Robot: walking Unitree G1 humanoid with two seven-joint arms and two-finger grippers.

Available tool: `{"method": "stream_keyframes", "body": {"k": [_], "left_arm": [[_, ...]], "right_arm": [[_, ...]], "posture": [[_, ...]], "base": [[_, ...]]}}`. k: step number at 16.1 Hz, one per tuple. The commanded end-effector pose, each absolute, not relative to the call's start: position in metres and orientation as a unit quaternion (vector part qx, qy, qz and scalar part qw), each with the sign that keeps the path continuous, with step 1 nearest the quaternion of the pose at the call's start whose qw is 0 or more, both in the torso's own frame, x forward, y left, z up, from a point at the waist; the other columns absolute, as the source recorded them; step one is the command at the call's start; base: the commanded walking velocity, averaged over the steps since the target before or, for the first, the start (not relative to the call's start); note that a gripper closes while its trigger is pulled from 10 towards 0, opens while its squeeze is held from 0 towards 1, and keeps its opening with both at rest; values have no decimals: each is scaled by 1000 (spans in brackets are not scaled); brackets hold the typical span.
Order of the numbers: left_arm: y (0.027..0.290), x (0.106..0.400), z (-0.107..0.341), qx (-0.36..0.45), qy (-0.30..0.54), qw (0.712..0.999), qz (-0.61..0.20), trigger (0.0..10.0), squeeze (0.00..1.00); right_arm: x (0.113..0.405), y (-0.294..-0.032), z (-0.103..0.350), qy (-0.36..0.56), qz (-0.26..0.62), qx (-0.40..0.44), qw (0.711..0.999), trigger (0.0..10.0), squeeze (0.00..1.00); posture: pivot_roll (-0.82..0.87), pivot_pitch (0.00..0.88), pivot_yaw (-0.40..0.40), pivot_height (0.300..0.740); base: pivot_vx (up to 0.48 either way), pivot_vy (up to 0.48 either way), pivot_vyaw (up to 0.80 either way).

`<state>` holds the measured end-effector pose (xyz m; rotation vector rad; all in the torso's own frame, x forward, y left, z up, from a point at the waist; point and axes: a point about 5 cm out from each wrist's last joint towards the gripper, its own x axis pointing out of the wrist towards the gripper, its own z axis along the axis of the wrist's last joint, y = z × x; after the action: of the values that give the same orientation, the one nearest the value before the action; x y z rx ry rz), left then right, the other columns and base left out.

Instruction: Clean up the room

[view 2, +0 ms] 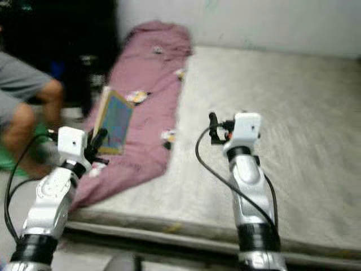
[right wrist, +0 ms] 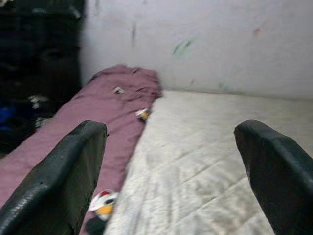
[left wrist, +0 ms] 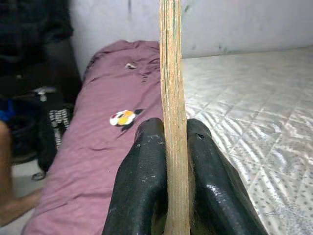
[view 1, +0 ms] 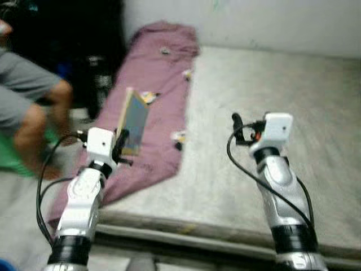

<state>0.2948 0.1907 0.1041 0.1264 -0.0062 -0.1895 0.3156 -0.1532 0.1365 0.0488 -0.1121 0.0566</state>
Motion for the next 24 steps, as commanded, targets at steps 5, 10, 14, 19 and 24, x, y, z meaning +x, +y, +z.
{"method": "stream_keyframes", "body": {"k": [5, 10, 14, 19, 24], "left_arm": [[192, 300, 114, 60, -27, 994, -88, 10000, 0], [192, 301, 113, 54, -27, 995, -82, 10000, 0], [194, 300, 113, 47, -31, 995, -76, 10000, 0], [193, 301, 115, 40, -41, 995, -79, 10000, 0], [194, 301, 116, 38, -43, 995, -76, 10000, 0]], "right_arm": [[315, -152, 136, -54, 34, 18, 998, 10000, 0], [316, -151, 137, -55, 40, 17, 998, 10000, 0], [316, -150, 137, -55, 43, 16, 997, 10000, 0], [316, -150, 137, -54, 44, 13, 997, 10000, 0], [317, -151, 138, -55, 44, 13, 997, 10000, 0]], "posture": [[11, 3, 1, 740], [12, 9, -3, 740], [11, 12, -5, 740], [6, 18, -8, 740], [4, 18, -8, 740]], "base": [[0, -272, 0], [0, -197, 0], [0, 0, 0], [0, 0, 0], [0, 0, 0]]}}
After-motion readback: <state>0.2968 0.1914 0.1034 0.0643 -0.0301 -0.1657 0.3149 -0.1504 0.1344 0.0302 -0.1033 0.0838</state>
